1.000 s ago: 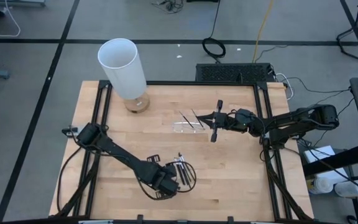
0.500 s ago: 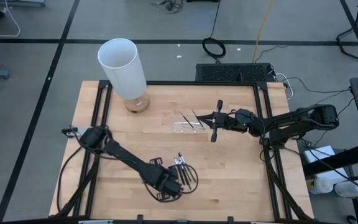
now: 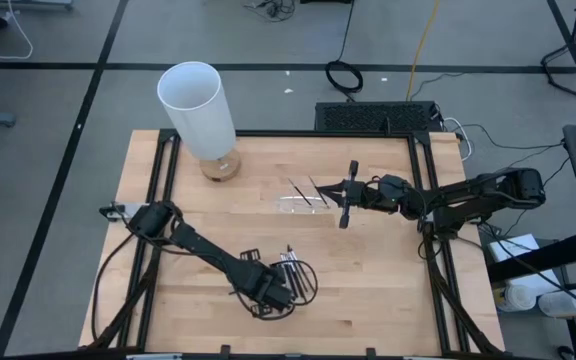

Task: Put items in baskets/containers
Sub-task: Put the black eyeshadow brush into the transparent organizer

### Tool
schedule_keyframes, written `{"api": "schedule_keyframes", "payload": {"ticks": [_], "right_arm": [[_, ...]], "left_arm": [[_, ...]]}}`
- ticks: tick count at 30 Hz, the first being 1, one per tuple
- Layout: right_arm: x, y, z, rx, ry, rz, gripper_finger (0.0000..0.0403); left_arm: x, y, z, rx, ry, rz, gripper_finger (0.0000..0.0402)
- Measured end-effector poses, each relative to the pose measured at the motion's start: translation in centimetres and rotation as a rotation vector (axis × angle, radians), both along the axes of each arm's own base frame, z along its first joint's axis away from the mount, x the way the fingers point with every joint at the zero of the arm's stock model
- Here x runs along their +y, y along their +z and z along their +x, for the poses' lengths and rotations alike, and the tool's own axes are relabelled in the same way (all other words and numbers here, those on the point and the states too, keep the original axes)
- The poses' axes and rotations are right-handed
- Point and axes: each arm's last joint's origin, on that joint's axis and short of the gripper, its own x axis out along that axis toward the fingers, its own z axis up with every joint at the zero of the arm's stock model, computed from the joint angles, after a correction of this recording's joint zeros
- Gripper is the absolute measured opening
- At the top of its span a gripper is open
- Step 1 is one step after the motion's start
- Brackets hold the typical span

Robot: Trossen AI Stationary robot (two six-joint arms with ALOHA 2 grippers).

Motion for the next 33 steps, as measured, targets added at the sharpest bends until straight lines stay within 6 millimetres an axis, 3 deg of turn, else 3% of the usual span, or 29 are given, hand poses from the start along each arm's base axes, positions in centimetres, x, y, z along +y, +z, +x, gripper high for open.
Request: {"api": "schedule_keyframes", "payload": {"ticks": [33], "right_arm": [[0.0,0.0,0.0,0.004,0.000,0.000,0.0000]], "left_arm": [[1.3,-0.7,1.0,-0.036,-0.043,-0.069,0.0118]]}}
